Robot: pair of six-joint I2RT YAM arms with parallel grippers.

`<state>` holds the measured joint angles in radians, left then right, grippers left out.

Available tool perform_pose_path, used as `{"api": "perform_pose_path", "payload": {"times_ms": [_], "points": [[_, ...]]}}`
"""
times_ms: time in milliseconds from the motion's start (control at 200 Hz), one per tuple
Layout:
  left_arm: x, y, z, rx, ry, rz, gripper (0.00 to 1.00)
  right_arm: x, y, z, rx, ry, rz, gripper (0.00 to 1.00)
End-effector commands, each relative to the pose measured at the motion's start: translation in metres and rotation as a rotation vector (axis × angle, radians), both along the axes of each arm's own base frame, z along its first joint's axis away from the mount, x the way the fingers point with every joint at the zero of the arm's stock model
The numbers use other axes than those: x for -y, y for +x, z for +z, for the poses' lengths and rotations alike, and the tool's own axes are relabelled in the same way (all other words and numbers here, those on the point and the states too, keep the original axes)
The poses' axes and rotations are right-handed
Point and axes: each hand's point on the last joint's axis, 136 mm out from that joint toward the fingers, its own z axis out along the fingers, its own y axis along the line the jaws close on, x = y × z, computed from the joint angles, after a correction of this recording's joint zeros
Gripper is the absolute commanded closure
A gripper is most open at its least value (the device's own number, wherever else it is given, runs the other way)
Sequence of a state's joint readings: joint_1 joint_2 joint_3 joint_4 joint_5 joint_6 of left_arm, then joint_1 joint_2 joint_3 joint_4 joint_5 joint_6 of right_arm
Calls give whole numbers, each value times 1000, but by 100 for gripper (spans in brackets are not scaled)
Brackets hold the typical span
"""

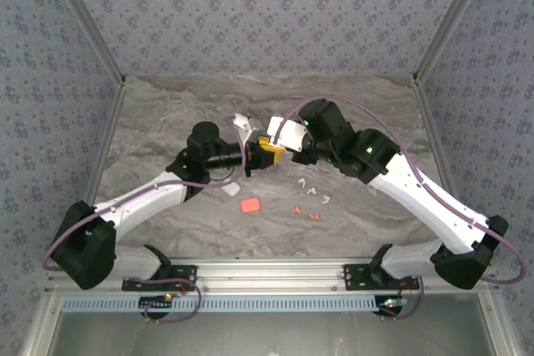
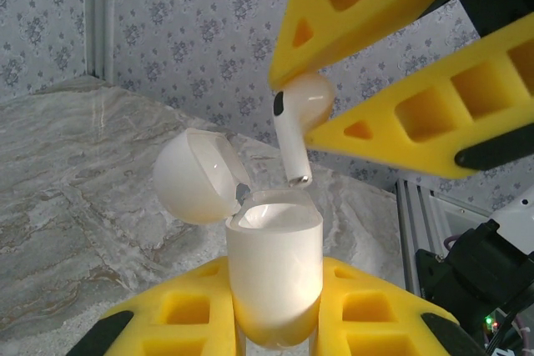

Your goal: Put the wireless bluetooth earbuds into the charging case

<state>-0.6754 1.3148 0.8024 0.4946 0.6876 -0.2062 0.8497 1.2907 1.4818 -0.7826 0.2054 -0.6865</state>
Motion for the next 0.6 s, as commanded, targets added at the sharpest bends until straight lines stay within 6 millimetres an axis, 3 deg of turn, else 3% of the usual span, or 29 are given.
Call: {"api": "perform_pose_path", "payload": {"times_ms": [0,595], "points": [[3,-4,21,66,-35,-30,100,-4,0,12,30,-3,27,76],[1,-5,22,74,-38,-24,100,-28,-14,0,-70,54,143,76]]}}
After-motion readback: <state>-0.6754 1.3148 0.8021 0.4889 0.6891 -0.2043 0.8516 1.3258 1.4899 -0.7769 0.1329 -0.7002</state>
